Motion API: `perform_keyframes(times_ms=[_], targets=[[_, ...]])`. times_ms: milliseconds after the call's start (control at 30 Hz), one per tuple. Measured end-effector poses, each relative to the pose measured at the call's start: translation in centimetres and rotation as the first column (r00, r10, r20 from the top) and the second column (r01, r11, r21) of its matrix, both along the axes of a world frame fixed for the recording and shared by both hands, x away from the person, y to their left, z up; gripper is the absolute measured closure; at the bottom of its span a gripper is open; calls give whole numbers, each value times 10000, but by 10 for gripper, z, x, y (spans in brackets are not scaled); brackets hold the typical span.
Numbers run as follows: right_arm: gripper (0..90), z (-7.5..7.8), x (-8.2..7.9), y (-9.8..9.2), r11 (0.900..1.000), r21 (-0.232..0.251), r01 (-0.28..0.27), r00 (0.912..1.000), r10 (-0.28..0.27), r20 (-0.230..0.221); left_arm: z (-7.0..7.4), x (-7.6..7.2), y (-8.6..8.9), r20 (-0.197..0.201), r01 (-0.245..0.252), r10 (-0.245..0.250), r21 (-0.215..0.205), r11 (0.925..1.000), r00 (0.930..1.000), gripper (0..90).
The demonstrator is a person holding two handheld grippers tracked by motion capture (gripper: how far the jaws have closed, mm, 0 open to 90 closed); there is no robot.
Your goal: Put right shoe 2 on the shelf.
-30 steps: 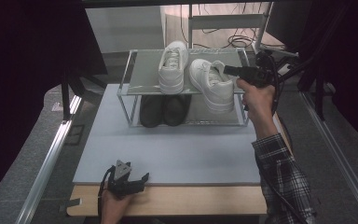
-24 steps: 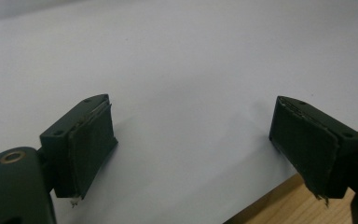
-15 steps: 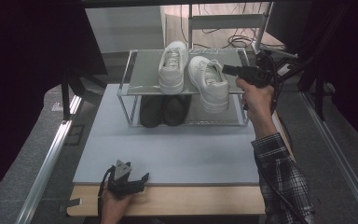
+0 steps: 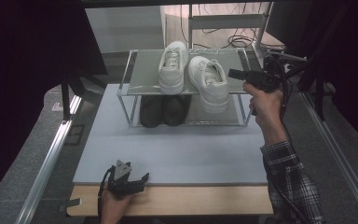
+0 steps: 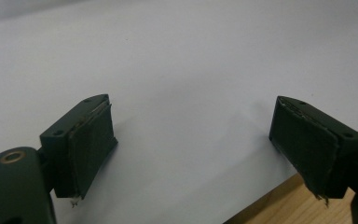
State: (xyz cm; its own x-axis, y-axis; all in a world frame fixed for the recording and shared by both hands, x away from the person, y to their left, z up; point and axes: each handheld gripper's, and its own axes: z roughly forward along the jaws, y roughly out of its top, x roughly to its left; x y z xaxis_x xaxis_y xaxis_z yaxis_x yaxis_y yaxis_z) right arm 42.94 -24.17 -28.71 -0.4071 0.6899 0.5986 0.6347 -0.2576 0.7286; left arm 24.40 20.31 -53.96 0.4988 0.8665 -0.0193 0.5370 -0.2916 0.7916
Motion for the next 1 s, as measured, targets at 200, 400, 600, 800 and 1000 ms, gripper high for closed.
perform_keyframes(times_ms=[200, 400, 600, 800, 1000], targets=[[686, -3, -12, -12, 9989, -467, -21, 9999, 28, 144, 0, 0, 0, 6, -4, 4, 3, 10000, 10000, 134], [801, -11, -27, -18, 9974, -681, -254, 9992, 274, 286, 0, 0, 0, 31, -13, 14, -12, 10000, 10000, 134], [898, -23, -46, -19, 9932, -1029, -549, 9972, 597, 445, 0, 0, 0, 31, -19, 19, -9, 10000, 10000, 134], [897, -36, -61, -14, 9891, -1017, -1062, 9922, 1121, 543, 0, 0, 0, 30, -29, 29, -12, 10000, 10000, 135], [896, -46, -74, -6, 9848, -959, -1448, 9865, 1512, 634, 0, 0, 0, 36, -35, 35, -14, 10000, 10000, 135]])
